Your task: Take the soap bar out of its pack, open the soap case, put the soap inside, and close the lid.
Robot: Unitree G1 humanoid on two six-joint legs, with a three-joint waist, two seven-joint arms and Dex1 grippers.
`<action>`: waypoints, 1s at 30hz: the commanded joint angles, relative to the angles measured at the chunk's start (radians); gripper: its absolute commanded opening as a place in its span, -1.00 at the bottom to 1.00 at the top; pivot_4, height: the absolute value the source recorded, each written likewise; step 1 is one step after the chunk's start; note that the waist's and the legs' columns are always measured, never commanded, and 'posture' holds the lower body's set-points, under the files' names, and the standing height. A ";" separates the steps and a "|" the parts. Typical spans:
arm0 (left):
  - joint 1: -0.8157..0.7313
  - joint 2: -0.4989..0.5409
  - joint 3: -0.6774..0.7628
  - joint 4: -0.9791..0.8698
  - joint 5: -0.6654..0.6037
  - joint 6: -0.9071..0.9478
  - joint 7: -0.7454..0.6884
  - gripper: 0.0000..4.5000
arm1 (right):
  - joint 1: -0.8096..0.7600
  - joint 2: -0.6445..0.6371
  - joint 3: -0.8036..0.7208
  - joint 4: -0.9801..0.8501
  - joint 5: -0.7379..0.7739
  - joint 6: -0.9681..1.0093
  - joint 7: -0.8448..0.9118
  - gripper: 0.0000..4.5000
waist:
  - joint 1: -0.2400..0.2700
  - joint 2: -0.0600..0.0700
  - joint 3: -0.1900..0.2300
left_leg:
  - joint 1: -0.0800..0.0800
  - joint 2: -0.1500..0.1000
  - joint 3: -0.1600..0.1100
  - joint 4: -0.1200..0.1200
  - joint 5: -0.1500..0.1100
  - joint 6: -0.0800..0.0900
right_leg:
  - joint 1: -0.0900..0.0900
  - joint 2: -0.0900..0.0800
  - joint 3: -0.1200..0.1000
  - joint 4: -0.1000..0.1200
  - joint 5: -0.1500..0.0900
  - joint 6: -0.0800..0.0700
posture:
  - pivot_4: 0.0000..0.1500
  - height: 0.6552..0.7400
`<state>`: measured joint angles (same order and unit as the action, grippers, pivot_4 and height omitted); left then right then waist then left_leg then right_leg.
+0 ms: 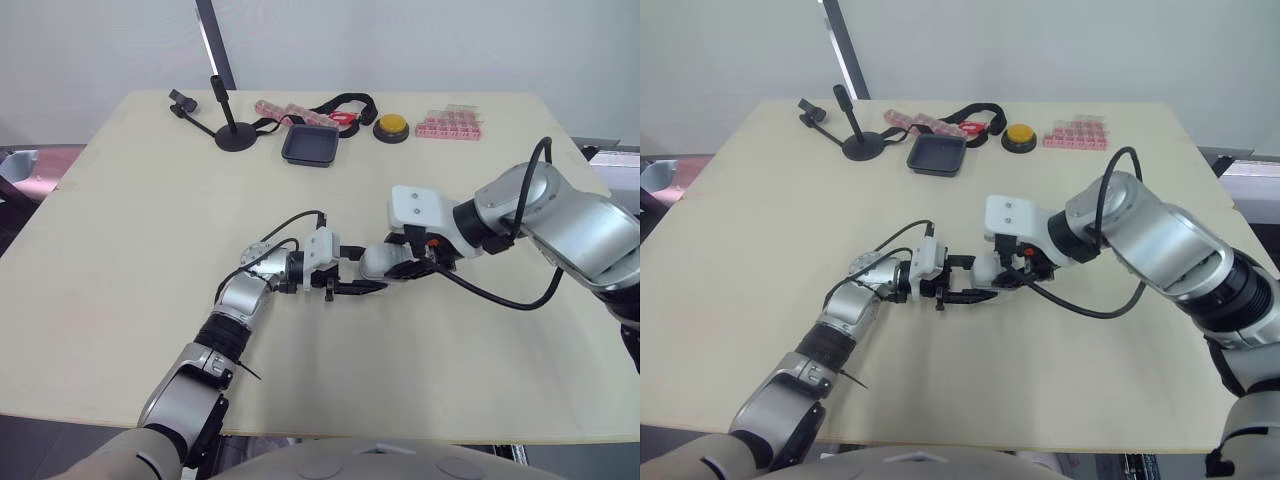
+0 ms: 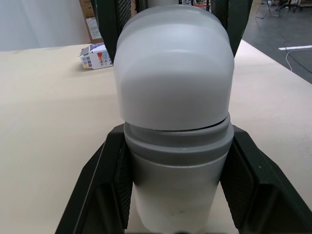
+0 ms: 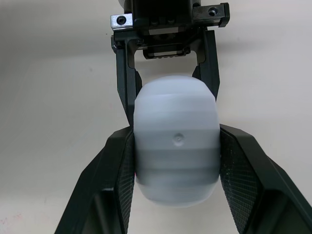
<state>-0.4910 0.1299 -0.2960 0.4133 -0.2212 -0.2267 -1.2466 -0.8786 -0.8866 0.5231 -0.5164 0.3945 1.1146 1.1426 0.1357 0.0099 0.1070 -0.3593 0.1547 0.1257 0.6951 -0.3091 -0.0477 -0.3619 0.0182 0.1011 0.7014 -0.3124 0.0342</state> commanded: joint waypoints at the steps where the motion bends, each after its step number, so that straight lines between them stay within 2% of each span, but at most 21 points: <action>1: 0.000 -0.004 0.006 -0.026 -0.010 0.002 0.015 -0.15 | 0.040 -0.005 0.084 -0.011 0.008 0.036 0.018 -0.13 | 0.000 0.000 0.000 | 0.000 0.000 0.000 0.000 0.000 0.000 | 0.000 0.000 0.000 0.000 0.000 0.000 | 1.00 1.00; 30: 0.004 -0.006 0.002 -0.034 -0.012 0.008 0.016 -0.15 | 0.030 -0.007 0.098 0.013 -0.030 0.018 0.025 -0.13 | -0.001 -0.002 -0.001 | 0.001 0.000 0.000 -0.002 0.000 0.000 | 0.003 -0.001 -0.001 -0.004 0.000 0.000 | 1.00 1.00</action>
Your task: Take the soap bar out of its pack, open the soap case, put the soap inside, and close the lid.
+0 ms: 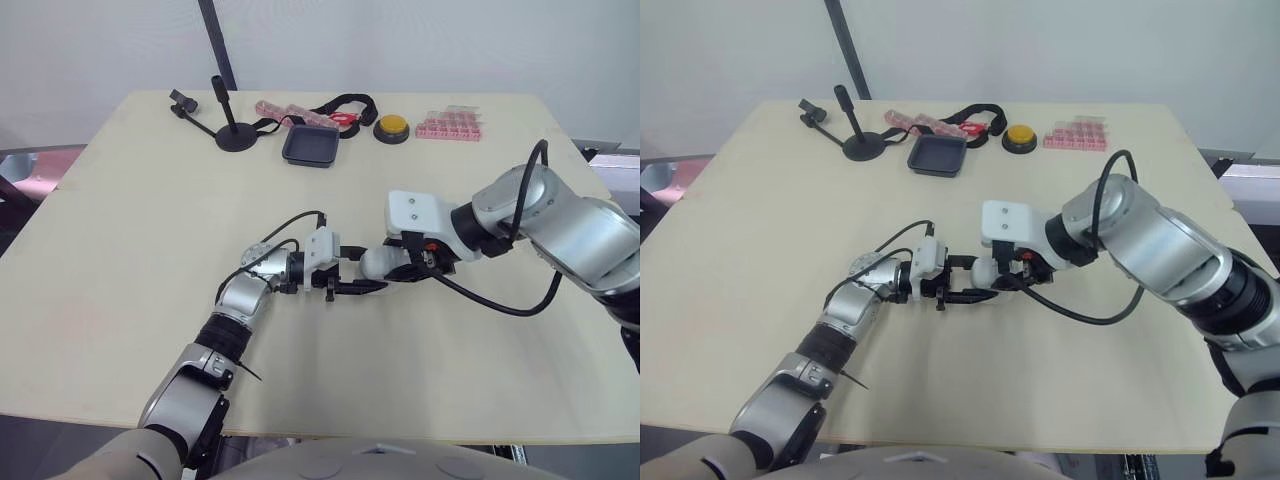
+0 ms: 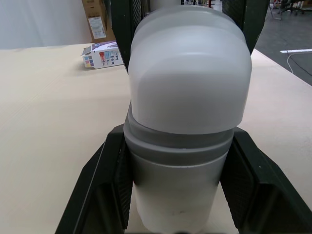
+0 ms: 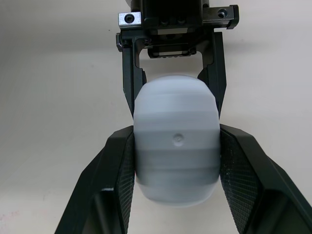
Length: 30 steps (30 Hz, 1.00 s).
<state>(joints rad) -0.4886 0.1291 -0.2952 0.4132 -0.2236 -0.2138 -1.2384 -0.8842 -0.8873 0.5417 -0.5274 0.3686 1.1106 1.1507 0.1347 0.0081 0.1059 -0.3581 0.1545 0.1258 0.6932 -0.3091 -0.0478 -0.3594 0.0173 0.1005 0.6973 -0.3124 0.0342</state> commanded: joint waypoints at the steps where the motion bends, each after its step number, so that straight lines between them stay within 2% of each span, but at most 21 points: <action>1: 0.002 -0.005 0.001 -0.034 -0.009 -0.005 0.008 -0.15 | 0.036 -0.006 0.080 0.023 -0.004 0.023 0.018 -0.13 | 0.000 0.000 0.000 | 0.000 0.000 0.000 0.000 0.000 0.000 | 0.000 0.000 0.000 0.000 0.000 0.000 | 1.00 1.00; 30: 0.009 -0.005 -0.002 -0.045 -0.009 0.003 0.011 -0.15 | 0.029 0.004 0.071 0.052 -0.012 0.019 0.025 -0.13 | -0.002 0.000 0.000 | 0.002 0.000 0.000 -0.005 0.000 -0.001 | 0.004 0.000 0.000 -0.008 0.000 0.000 | 1.00 1.00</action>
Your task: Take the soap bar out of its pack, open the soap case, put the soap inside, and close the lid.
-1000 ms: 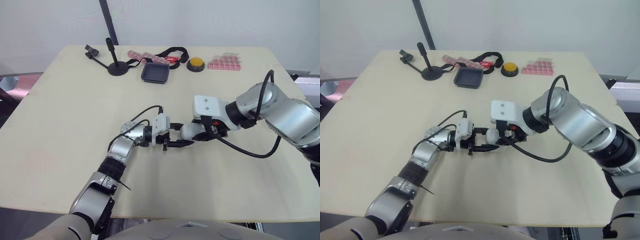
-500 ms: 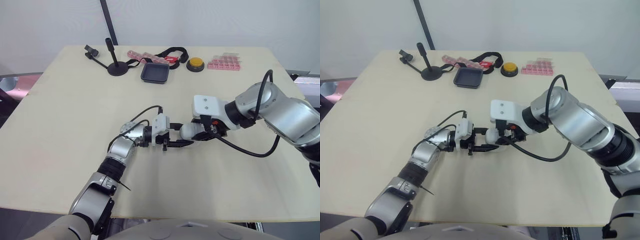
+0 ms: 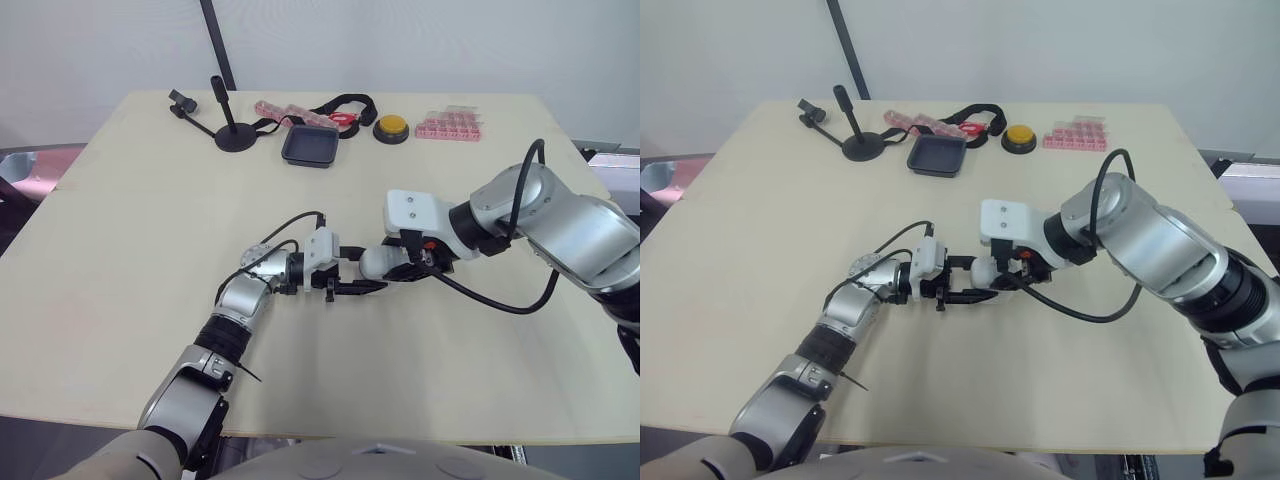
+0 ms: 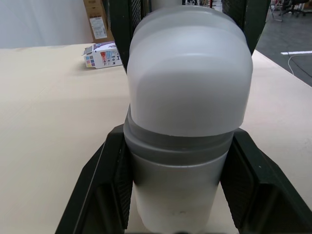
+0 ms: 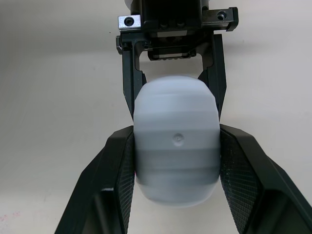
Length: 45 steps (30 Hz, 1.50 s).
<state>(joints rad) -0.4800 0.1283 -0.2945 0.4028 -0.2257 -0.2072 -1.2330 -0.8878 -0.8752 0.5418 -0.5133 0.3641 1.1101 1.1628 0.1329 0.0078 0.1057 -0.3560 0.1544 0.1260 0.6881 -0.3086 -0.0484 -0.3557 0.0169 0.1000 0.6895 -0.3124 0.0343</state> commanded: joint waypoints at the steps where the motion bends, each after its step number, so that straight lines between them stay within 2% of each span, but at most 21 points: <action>1: 0.000 -0.004 -0.003 -0.035 -0.007 -0.003 0.005 -0.15 | 0.033 -0.008 0.070 0.040 -0.007 0.019 0.013 -0.13 | 0.000 0.000 0.000 | 0.000 0.000 0.000 0.000 0.000 0.000 | 0.000 0.000 0.000 0.000 0.000 0.000 | 1.00 1.00; 10: 0.006 -0.003 -0.004 -0.044 -0.007 0.001 0.008 -0.15 | 0.041 0.003 0.063 0.040 0.006 0.038 0.013 -0.13 | 0.000 0.000 0.000 | 0.000 0.000 0.000 -0.001 0.000 0.000 | 0.000 0.000 0.000 -0.001 0.000 0.000 | 1.00 1.00; 12: 0.008 -0.003 -0.005 -0.048 -0.007 0.004 0.008 -0.15 | 0.041 0.002 0.063 0.039 0.006 0.034 0.014 0.33 | 0.000 -0.001 0.000 | 0.000 0.000 0.000 -0.001 0.000 0.000 | 0.001 0.000 0.000 -0.001 0.000 0.000 | 1.00 1.00; 16: 0.011 -0.003 -0.006 -0.052 -0.007 0.008 0.009 -0.15 | 0.045 0.010 0.058 0.044 -0.012 0.004 0.002 0.90 | 0.000 -0.002 0.001 | 0.001 0.000 0.000 -0.003 0.000 -0.001 | 0.000 -0.001 -0.001 -0.002 0.000 0.000 | 1.00 1.00; 17: 0.012 -0.003 -0.005 -0.053 -0.006 0.008 0.009 -0.15 | 0.045 0.013 0.057 0.045 -0.013 0.003 -0.001 0.99 | -0.001 -0.001 0.001 | -0.001 0.000 0.000 -0.003 0.000 -0.001 | -0.001 -0.001 -0.001 -0.002 0.000 0.000 | 1.00 1.00; 28: 0.015 -0.001 -0.009 -0.056 -0.007 0.008 0.008 -0.15 | 0.035 0.006 0.040 0.051 -0.011 -0.018 -0.007 0.99 | 0.001 -0.001 0.002 | -0.004 -0.001 0.001 -0.004 0.001 0.000 | -0.007 -0.001 0.000 0.000 0.000 0.000 | 1.00 1.00; 45: 0.011 0.001 -0.009 -0.053 -0.007 0.009 0.003 -0.15 | 0.054 -0.071 -0.104 0.003 0.052 0.006 0.003 0.99 | 0.003 -0.001 0.002 | -0.006 -0.001 0.001 -0.003 0.001 0.000 | -0.008 -0.001 0.000 0.001 0.000 0.000 | 1.00 1.00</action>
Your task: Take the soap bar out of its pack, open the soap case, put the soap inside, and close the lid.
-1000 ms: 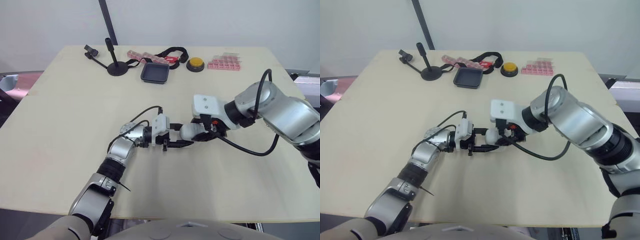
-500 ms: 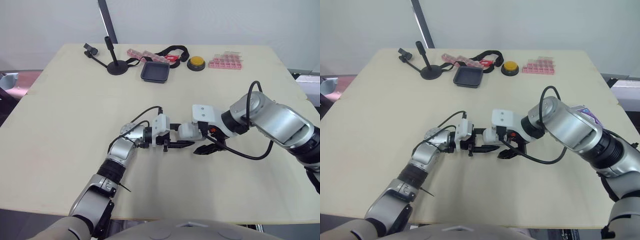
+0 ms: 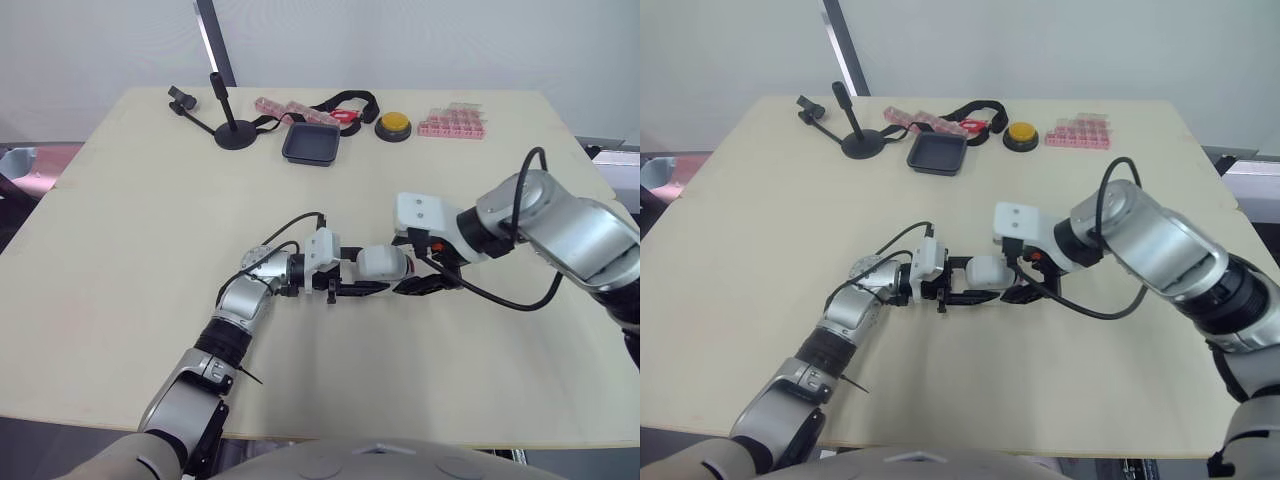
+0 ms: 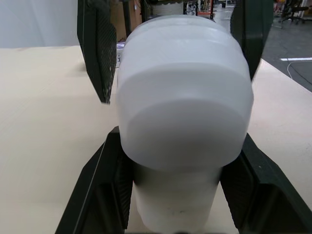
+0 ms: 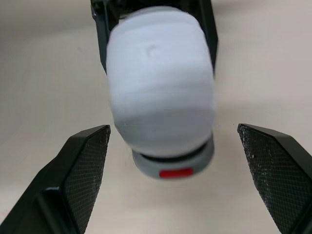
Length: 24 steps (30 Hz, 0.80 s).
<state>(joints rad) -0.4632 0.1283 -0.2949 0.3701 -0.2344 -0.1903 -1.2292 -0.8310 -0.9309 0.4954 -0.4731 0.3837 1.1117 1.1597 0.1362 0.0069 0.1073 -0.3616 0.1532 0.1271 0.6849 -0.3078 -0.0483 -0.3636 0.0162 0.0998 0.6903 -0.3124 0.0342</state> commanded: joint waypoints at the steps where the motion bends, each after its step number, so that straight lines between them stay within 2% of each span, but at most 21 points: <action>1: -0.006 0.002 -0.008 -0.020 0.002 -0.008 -0.002 -0.15 | 0.001 -0.020 -0.074 -0.048 0.045 0.011 0.008 0.99 | -0.001 0.000 0.000 | 0.000 0.000 0.000 0.000 0.000 0.000 | 0.000 0.000 0.000 0.000 0.000 0.000 | 1.00 1.00; 10: -0.011 0.008 -0.005 -0.018 0.000 -0.005 -0.007 -0.15 | 0.017 0.001 -0.186 -0.101 0.140 0.058 -0.036 0.99 | -0.001 0.000 0.000 | -0.001 0.000 0.000 0.000 0.000 0.000 | -0.001 0.000 0.000 0.000 0.000 0.000 | 1.00 1.00; 24: -0.012 0.011 -0.003 -0.021 0.001 0.001 -0.005 -0.15 | 0.029 0.067 -0.134 -0.072 0.133 0.021 -0.119 0.99 | 0.000 0.000 0.000 | -0.001 0.000 0.000 0.001 0.000 0.000 | -0.003 0.001 0.001 0.004 0.000 0.000 | 1.00 1.00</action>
<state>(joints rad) -0.4693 0.1339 -0.2952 0.3701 -0.2341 -0.1877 -1.2367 -0.7972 -0.8639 0.3728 -0.5447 0.5249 1.1514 1.0459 0.1359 0.0069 0.1073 -0.3626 0.1529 0.1271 0.6860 -0.3078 -0.0484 -0.3662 0.0172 0.1006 0.6942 -0.3124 0.0342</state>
